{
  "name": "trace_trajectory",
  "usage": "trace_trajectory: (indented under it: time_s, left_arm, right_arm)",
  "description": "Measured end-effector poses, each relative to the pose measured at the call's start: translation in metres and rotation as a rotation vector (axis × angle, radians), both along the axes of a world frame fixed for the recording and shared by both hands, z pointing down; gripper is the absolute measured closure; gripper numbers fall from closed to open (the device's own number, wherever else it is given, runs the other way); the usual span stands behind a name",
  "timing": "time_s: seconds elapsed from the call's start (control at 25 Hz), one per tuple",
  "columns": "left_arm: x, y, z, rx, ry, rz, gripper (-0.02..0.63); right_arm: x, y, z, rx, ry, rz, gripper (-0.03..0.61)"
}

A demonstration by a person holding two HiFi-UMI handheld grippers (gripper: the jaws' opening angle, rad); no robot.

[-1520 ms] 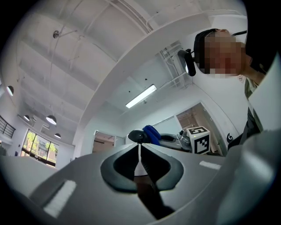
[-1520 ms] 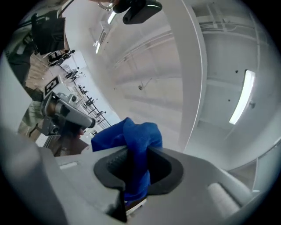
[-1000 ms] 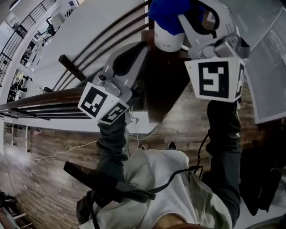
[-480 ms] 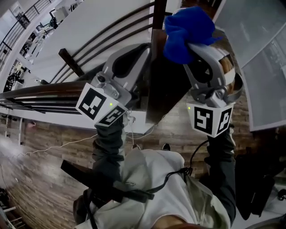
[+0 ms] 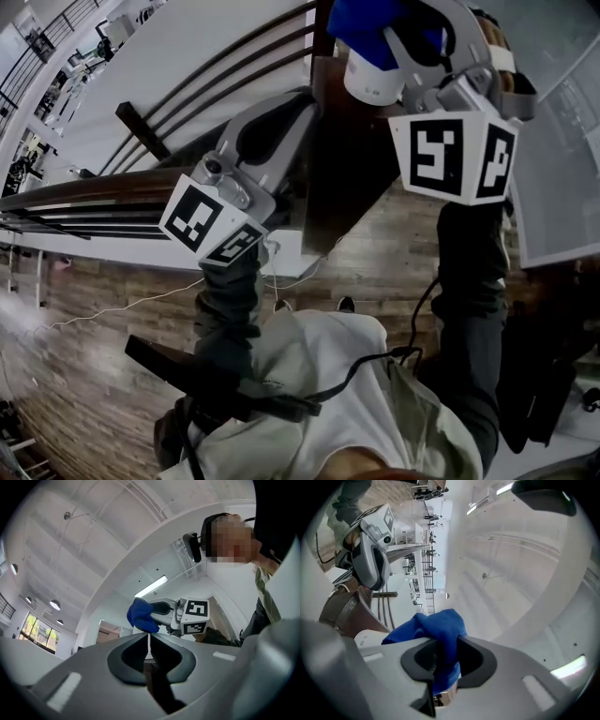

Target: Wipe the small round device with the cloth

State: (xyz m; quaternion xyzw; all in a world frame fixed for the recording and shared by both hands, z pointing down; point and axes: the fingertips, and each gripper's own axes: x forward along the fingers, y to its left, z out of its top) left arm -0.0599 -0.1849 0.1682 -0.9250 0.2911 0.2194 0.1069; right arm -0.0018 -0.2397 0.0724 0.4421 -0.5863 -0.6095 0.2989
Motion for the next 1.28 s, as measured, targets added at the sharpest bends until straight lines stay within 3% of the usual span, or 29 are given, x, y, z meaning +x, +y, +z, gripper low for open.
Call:
trace_trajectory:
  time_s: [0.16, 0.36, 0.68, 0.96, 1.16, 1.28]
  left_arm:
    - [0.0, -0.001, 0.001, -0.005, 0.002, -0.008, 0.611]
    - [-0.003, 0.002, -0.005, -0.015, 0.004, -0.003, 0.611]
    - [-0.007, 0.012, 0.008, -0.034, 0.004, -0.018, 0.611]
    - [-0.01, 0.017, -0.004, -0.044, 0.011, -0.027, 0.611]
    - [-0.002, 0.021, 0.015, -0.044, 0.005, -0.022, 0.611]
    - [0.003, 0.021, 0.018, -0.053, 0.006, -0.011, 0.611]
  right_arm:
    - [-0.017, 0.005, 0.012, 0.0, 0.042, -0.035, 0.508]
    - [-0.049, 0.01, 0.047, 0.016, 0.22, -0.048, 0.506]
    - [-0.033, 0.041, 0.095, -0.095, 0.259, -0.045, 0.506]
    - [0.008, 0.058, 0.074, -0.135, 0.041, -0.059, 0.506]
    - [0.05, 0.048, 0.069, -0.113, -0.27, -0.178, 0.505]
    - [0.075, 0.023, 0.06, -0.213, -0.471, -0.191, 0.505]
